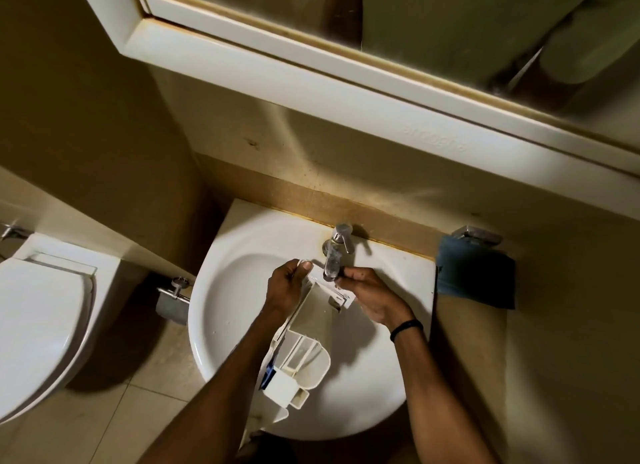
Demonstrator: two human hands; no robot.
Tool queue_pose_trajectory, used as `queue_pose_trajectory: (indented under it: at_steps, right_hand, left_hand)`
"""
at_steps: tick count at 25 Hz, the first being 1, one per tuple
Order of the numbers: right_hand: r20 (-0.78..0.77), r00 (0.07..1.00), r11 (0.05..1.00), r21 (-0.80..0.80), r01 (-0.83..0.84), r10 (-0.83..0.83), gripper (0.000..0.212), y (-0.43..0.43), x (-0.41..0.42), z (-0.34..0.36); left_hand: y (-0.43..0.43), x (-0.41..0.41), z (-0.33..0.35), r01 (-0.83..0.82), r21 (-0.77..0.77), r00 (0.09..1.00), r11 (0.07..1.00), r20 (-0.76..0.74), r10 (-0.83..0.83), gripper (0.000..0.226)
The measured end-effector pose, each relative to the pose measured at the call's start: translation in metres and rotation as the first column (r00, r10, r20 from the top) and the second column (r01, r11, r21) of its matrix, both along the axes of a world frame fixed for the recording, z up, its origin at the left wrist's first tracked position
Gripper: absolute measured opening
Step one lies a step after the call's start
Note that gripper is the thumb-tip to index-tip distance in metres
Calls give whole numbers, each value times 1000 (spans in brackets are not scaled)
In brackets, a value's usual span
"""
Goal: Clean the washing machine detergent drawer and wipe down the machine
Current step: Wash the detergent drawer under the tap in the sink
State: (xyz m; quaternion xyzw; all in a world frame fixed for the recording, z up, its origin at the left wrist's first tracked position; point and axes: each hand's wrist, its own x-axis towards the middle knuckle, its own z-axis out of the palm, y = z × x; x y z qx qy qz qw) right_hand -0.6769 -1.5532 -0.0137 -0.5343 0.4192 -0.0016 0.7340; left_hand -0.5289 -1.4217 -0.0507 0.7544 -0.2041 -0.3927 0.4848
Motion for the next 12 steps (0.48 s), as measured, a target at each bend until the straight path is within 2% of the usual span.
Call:
queue_pose_trajectory:
  at_steps: [2, 3, 5, 6, 9, 11, 12]
  right_hand:
    - [45, 983, 976, 133, 173, -180, 23, 9, -4, -5]
    - [50, 969, 962, 143, 231, -240, 21, 17, -5, -9]
    - [35, 957, 958, 26, 285, -286, 20, 31, -3, -20]
    - [34, 952, 952, -34, 305, -304, 19, 35, -1, -24]
    - [-9, 945, 942, -80, 326, -328, 19, 35, 4, -29]
    - [-36, 952, 952, -43, 304, -305, 27, 28, 7, -27]
    - [-33, 954, 955, -31, 295, -296, 26, 24, 9, -23]
  left_hand:
    - [8, 0, -5, -59, -33, 996, 998, -71, 57, 52]
    - [12, 0, -8, -109, -72, 985, 991, -143, 98, 48]
    - [16, -2, -11, -195, -117, 944, 974, -291, 154, 42]
    - [17, -2, -12, -213, -101, 936, 972, -308, 173, 42]
    - [15, -2, -4, -130, -5, 979, 991, -157, 128, 43]
    - [10, 5, 8, -14, 103, 999, 995, 47, 9, 45]
    - [6, 11, 14, 63, 160, 979, 985, 183, -92, 50]
